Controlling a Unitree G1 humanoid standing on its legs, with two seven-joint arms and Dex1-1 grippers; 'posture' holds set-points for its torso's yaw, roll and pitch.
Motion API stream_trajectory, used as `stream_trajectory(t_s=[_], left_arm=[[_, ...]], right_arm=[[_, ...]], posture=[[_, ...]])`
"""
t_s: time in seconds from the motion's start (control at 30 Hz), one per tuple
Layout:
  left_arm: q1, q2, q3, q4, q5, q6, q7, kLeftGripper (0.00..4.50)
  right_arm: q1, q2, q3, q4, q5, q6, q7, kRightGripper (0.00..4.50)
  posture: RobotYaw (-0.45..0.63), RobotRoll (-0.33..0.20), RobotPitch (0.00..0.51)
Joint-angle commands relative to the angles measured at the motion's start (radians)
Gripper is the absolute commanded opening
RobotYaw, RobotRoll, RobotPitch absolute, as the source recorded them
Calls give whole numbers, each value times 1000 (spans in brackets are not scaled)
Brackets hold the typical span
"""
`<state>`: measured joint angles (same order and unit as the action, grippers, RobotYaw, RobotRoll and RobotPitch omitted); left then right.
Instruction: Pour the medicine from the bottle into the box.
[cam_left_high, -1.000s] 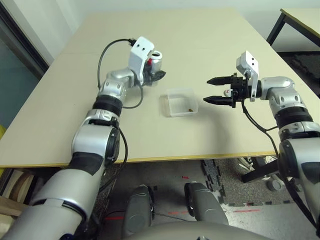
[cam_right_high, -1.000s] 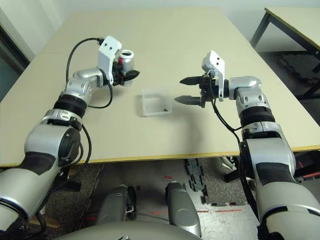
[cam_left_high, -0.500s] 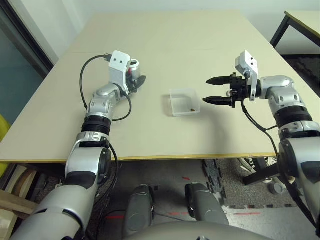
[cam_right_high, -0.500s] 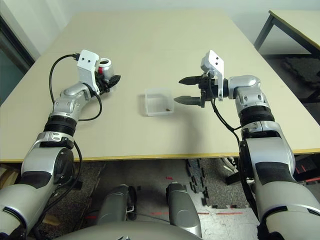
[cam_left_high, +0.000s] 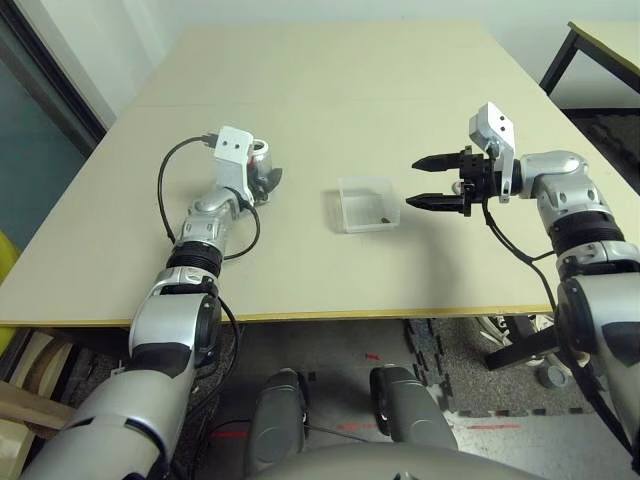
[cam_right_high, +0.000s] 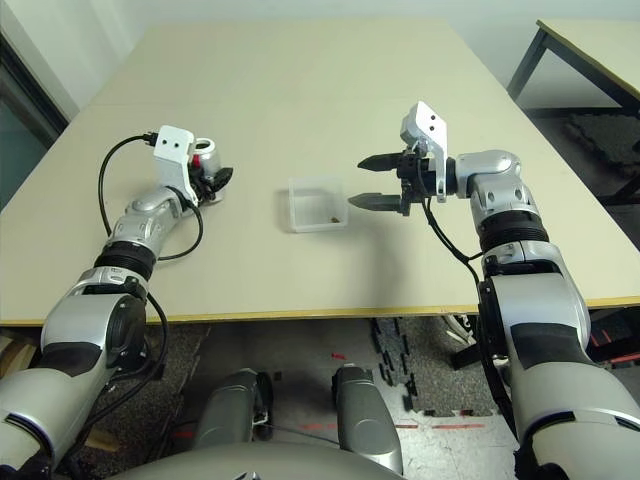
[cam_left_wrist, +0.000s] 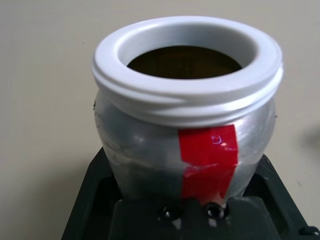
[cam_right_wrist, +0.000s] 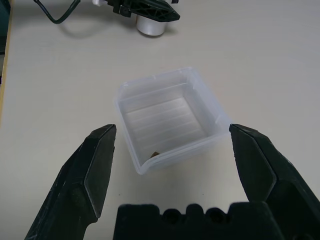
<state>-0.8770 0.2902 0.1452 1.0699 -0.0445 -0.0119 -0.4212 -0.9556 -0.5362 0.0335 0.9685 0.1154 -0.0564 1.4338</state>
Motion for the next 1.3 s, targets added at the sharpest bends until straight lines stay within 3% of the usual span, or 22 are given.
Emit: stream_trajectory(t_s=[0.03, 0.37, 0.53, 0.93, 1.3], left_arm=[[24, -7, -18, 30, 14, -36, 9, 2732], [47, -4, -27, 47, 18, -57, 37, 2732], [60, 0, -21, 41, 15, -59, 62, 4475], [175, 24, -40, -153, 0, -43, -3, 4475], [479, 23, -50, -662, -47, 201, -31, 4475]], right_arm=[[-9, -1, 6, 10, -9, -9, 3, 4500], [-11, -3, 4, 11, -13, -12, 3, 4500], [-13, -2, 4, 14, -15, -13, 4, 4500], [-16, 9, 3, 36, -20, -27, -2, 4500], [-29, 7, 3, 67, -28, -41, 0, 4500]], posture=[[-157, 0, 80], [-156, 0, 83], [-155, 0, 83], [-141, 0, 71], [-134, 0, 67]])
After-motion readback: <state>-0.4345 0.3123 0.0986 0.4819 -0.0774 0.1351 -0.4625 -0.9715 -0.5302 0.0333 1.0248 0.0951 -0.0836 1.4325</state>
